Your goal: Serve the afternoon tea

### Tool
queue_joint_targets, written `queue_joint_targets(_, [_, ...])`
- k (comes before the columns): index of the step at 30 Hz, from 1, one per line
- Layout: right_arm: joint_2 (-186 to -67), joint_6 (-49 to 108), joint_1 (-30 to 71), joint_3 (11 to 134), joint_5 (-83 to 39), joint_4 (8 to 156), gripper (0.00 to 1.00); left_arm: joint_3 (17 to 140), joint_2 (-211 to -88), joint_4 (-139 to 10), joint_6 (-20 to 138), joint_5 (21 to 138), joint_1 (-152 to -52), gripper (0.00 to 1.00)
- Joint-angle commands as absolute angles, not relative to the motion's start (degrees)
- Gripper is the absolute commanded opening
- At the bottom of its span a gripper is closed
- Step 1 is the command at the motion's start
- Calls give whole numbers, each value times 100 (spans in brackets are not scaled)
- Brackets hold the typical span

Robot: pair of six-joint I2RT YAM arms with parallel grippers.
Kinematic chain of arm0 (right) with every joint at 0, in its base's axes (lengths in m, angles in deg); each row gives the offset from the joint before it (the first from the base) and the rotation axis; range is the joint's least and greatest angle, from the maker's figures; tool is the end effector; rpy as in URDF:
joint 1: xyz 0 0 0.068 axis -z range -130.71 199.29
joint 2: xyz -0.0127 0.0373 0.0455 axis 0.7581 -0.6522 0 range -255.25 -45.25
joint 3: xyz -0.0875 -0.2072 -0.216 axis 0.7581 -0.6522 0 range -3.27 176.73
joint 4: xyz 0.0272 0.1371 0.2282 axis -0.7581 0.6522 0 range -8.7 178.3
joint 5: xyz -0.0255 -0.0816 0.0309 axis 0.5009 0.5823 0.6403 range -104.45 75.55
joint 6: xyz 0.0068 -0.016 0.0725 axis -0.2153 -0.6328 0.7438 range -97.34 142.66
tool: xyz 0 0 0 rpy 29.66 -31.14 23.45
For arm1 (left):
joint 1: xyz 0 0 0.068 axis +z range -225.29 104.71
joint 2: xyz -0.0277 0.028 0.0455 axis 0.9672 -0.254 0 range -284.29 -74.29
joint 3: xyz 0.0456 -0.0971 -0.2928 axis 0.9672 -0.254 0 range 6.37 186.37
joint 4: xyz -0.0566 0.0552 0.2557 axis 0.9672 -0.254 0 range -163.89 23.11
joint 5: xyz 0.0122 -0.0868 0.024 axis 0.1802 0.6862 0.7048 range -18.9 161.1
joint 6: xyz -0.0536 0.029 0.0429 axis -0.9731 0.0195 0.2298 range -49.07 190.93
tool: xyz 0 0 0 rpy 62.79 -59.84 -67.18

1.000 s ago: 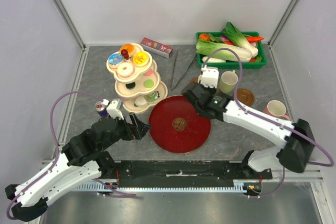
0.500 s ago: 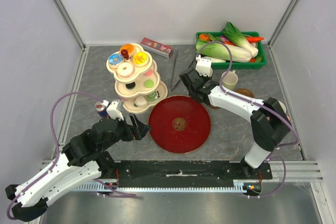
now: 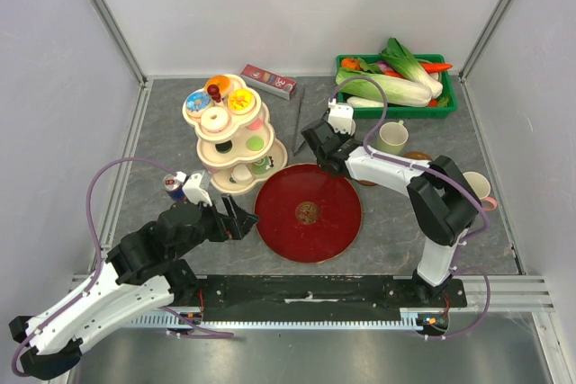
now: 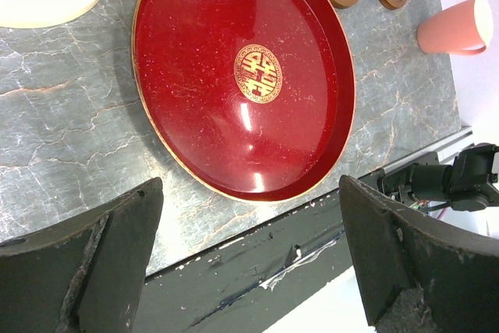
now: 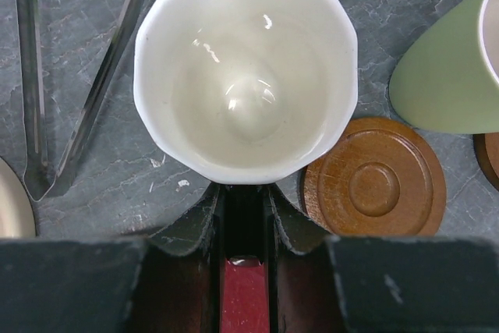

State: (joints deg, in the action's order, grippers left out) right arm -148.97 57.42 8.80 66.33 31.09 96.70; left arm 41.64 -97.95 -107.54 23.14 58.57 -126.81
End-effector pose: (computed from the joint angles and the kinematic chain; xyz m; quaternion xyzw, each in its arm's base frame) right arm 0.3412 0.2327 0.2279 0.0904 0.8707 -0.0929 0.4743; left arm 0.0691 -0.0651 0.2793 -0.0274 0.8580 -0.3234 0.3981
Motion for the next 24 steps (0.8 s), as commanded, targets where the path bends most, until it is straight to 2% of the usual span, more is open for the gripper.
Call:
queue_joint_targets(1, [-14904, 5957, 913, 6810, 3407, 9228, 6, 4153, -9828, -10697, 2145, 5730, -12714, 99])
queue_joint_targets(4, [-14896, 6063, 922, 6766, 3389, 9237, 16, 4162, -9820, -10697, 2145, 5730, -12714, 99])
queue_joint_targets(9, [-14755, 6247, 913, 6695, 3372, 9290, 39, 4161, -9828, -10706, 2145, 5722, -12714, 99])
queue_joint_targets(14, [-14606, 6309, 913, 6783, 3398, 9500, 69, 4170, -9819, -10706, 2145, 5704, -12714, 99])
queue_joint_targets(16, [-14527, 6300, 913, 6835, 3424, 9606, 78, 4161, -9819, -10706, 2145, 5704, -12723, 99])
queue_joint_targets(23, [-13965, 5660, 922, 6871, 3126, 9764, 98, 4170, -9820, -10715, 2145, 5695, -12714, 99])
queue_joint_targets(24, [-13877, 5519, 913, 6871, 3091, 9825, 98, 4170, -9819, -10715, 2145, 5695, -12706, 99])
